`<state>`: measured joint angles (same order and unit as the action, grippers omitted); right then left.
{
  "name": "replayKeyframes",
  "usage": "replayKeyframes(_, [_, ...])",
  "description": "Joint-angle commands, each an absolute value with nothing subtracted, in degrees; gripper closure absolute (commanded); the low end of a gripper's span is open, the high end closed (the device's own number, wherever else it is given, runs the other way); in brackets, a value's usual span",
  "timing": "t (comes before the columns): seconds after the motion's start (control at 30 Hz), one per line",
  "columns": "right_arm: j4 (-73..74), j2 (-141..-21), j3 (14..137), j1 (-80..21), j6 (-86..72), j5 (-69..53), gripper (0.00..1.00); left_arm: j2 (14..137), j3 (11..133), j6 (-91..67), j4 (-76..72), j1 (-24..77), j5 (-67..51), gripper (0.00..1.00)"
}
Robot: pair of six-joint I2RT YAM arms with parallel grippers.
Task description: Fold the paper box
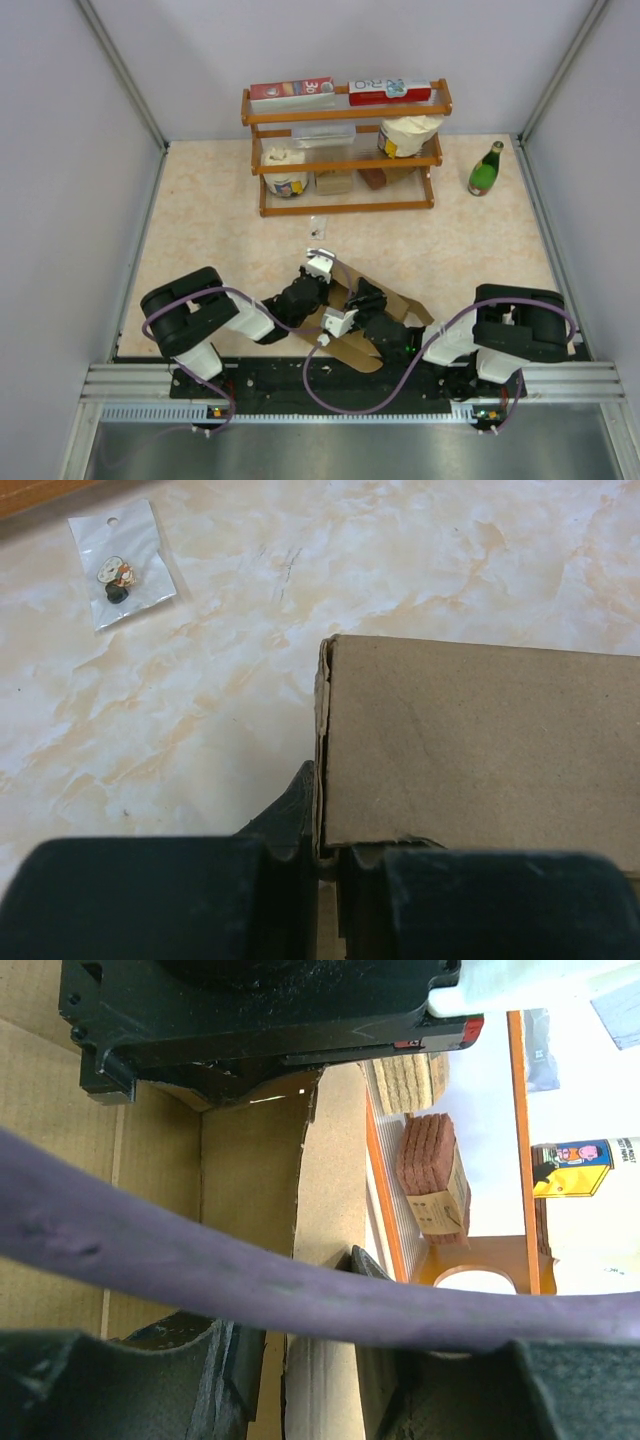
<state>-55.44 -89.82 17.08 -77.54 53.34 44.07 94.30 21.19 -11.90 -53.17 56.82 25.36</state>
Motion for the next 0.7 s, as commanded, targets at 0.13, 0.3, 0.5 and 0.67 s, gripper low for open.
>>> replayKeyframes(0.13, [-48.6, -89.6, 17.6, -78.5, 48.7, 41.1, 0.62, 94.6, 23.6, -12.0, -54.5, 57.8, 27.4, 0.87])
replayKeyframes(0.3, [-48.4, -89.5, 17.7, -78.6, 47.8, 41.0, 0.6, 92.8, 23.3, -12.5, -52.7, 58.3, 27.9, 0.48])
replayKeyframes(0.5, [-48.2, -89.4, 18.1, -78.5, 47.1, 41.0, 0.57, 89.0, 22.8, -14.0, -49.8, 58.6, 29.3, 0.23])
replayKeyframes(0.67, [-47.6, -88.2, 18.5, -78.5, 46.7, 41.0, 0.54, 83.0, 21.2, -14.5, -46.3, 58.8, 28.0, 0.2])
